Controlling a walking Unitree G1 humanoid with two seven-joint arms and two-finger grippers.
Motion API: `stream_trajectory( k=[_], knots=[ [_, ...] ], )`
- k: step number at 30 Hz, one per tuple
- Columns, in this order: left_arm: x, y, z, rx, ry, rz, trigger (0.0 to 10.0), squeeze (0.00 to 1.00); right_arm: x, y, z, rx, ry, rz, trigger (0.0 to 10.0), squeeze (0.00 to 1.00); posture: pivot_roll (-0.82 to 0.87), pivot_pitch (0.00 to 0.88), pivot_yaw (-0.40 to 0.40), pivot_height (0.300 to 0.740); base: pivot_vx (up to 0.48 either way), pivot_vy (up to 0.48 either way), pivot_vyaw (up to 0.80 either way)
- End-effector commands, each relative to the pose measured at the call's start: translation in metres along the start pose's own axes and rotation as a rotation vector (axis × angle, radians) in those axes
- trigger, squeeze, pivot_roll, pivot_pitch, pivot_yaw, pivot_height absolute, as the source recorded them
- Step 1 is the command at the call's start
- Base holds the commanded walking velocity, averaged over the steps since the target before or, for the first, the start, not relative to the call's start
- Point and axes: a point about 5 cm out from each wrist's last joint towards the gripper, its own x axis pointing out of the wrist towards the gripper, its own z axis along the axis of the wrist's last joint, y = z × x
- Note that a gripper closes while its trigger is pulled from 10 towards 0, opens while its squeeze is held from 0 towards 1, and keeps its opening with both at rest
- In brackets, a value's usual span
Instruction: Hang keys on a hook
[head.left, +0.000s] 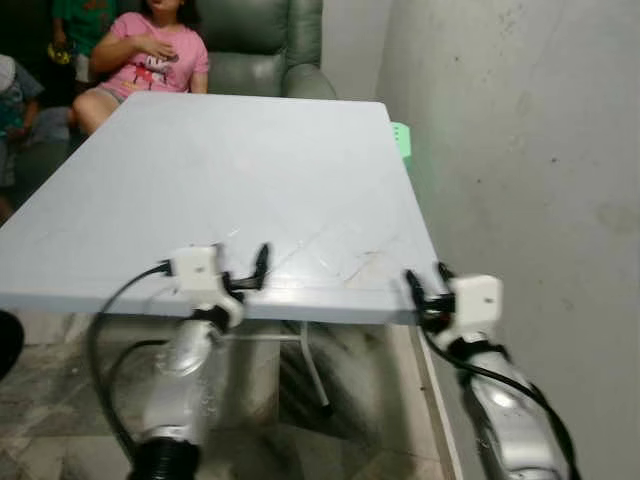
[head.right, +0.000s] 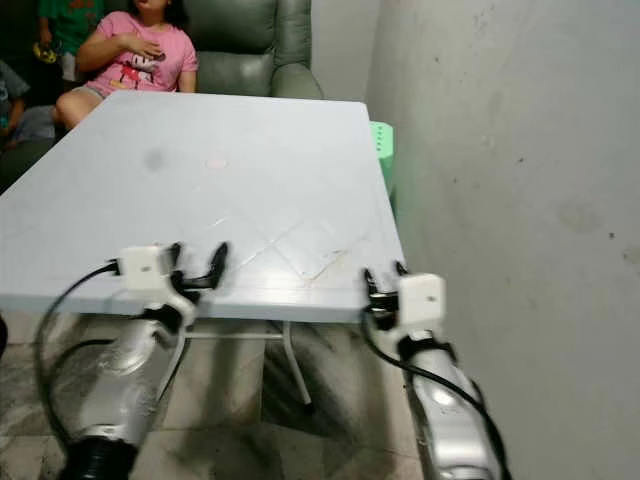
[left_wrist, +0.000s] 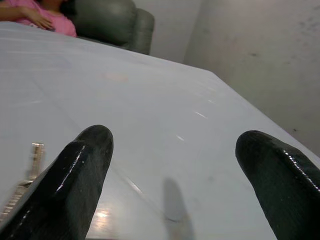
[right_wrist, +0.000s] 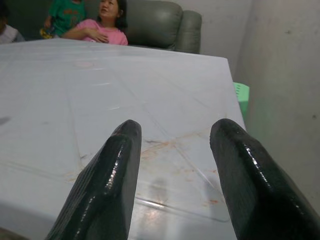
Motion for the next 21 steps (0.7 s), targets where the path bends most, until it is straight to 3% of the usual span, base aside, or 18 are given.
stream_trajectory(
  k=[1,5,9,10,11,21],
  knots=[
    [0.004,-0.01,0.0007,0.0,0.003,-0.032,10.0,0.0,-0.0034,-0.0081,0.0007,-0.011,0.003,-0.02,10.0,0.0,0.03,0.0,-0.056,0.732,0.0,0.0,0.0],
    [0.0042,-0.0105,0.0002,0.002,0.006,-0.031,10.0,0.0,-0.0034,-0.0086,0.0007,-0.037,0.003,-0.017,10.0,0.0,0.03,0.0,-0.055,0.732,0.0,0.0,0.0],
    [0.0049,-0.0107,0.0002,-0.002,0.008,-0.03,10.0,0.0,-0.0032,-0.009,0.0009,0.037,-0.009,-0.026,10.0,0.0,0.03,0.0,-0.054,0.732,0.0,0.0,0.0],
    [0.0049,-0.0108,0.0003,-0.001,0.008,-0.031,10.0,0.0,-0.0034,-0.0086,0.001,0.049,-0.009,-0.022,10.0,0.36,0.03,0.0,-0.054,0.732,0.0,0.0,0.0],
    [0.0049,-0.0108,0.0004,0.0,0.007,-0.032,10.0,0.0,-0.0041,-0.0071,0.0021,0.064,-0.022,-0.008,10.0,1.0,0.03,0.0,-0.054,0.732,0.0,0.0,0.0],
    [0.0044,-0.01,0.0003,0.0,0.01,-0.029,10.0,0.0,-0.0051,-0.0059,0.0048,0.045,-0.041,0.012,10.0,1.0,0.03,0.0,-0.056,0.732,0.0,0.0,0.0]
  ],
)
